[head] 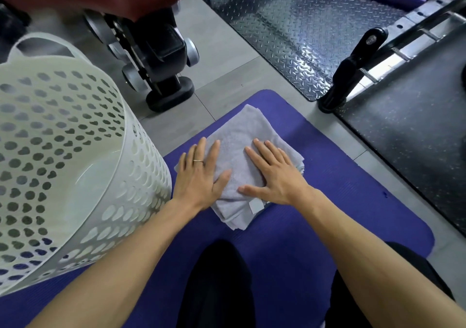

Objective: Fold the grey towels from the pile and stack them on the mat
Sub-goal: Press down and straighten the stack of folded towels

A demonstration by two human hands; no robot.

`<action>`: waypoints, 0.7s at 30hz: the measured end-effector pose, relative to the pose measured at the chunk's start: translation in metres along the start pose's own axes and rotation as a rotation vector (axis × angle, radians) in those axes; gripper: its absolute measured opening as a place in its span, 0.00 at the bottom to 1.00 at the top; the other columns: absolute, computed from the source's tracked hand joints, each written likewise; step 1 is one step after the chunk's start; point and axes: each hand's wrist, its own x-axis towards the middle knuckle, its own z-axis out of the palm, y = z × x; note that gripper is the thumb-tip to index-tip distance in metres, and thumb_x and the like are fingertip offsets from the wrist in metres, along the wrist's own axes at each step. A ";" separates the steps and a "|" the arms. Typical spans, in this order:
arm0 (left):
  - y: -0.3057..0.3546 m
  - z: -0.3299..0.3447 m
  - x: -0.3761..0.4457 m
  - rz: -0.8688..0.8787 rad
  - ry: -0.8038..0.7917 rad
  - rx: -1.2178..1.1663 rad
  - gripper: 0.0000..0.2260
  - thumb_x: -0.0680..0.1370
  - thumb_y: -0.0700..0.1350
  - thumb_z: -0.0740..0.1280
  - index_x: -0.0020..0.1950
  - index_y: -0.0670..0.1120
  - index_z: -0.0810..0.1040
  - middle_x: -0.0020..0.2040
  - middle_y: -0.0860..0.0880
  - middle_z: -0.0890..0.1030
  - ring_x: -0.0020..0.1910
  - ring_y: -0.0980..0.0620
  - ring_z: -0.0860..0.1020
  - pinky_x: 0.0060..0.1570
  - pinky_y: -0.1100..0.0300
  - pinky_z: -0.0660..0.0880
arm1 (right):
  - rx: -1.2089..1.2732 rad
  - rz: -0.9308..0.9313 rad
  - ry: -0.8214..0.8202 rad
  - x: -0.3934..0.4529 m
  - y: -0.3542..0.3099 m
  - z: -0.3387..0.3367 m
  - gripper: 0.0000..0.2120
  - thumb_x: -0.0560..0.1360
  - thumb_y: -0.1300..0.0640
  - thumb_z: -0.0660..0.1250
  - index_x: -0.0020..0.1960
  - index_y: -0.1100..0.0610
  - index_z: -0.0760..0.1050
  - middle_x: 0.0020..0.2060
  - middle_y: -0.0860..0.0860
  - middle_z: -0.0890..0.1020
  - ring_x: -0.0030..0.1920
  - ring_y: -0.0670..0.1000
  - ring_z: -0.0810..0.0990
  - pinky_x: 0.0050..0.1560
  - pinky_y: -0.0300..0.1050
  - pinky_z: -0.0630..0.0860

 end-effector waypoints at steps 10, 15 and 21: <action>0.013 -0.060 0.089 0.060 -0.165 -0.319 0.15 0.75 0.57 0.69 0.55 0.53 0.70 0.60 0.52 0.70 0.58 0.50 0.76 0.59 0.50 0.73 | 0.027 0.039 0.200 0.044 0.029 -0.018 0.35 0.76 0.35 0.61 0.79 0.45 0.56 0.79 0.56 0.52 0.76 0.60 0.58 0.73 0.57 0.62; 0.025 -0.049 0.133 0.190 -0.366 -0.311 0.30 0.73 0.65 0.68 0.70 0.61 0.61 0.72 0.51 0.69 0.68 0.48 0.70 0.66 0.53 0.66 | 0.016 0.107 0.198 0.023 0.041 -0.001 0.35 0.75 0.29 0.45 0.79 0.40 0.50 0.80 0.50 0.48 0.73 0.58 0.61 0.66 0.55 0.69; 0.011 -0.022 0.143 0.203 -0.444 -0.305 0.39 0.68 0.72 0.63 0.72 0.75 0.44 0.77 0.56 0.63 0.75 0.52 0.63 0.73 0.47 0.62 | 0.242 0.144 0.182 0.014 0.065 -0.010 0.30 0.77 0.34 0.57 0.77 0.38 0.56 0.77 0.45 0.51 0.71 0.53 0.66 0.65 0.54 0.73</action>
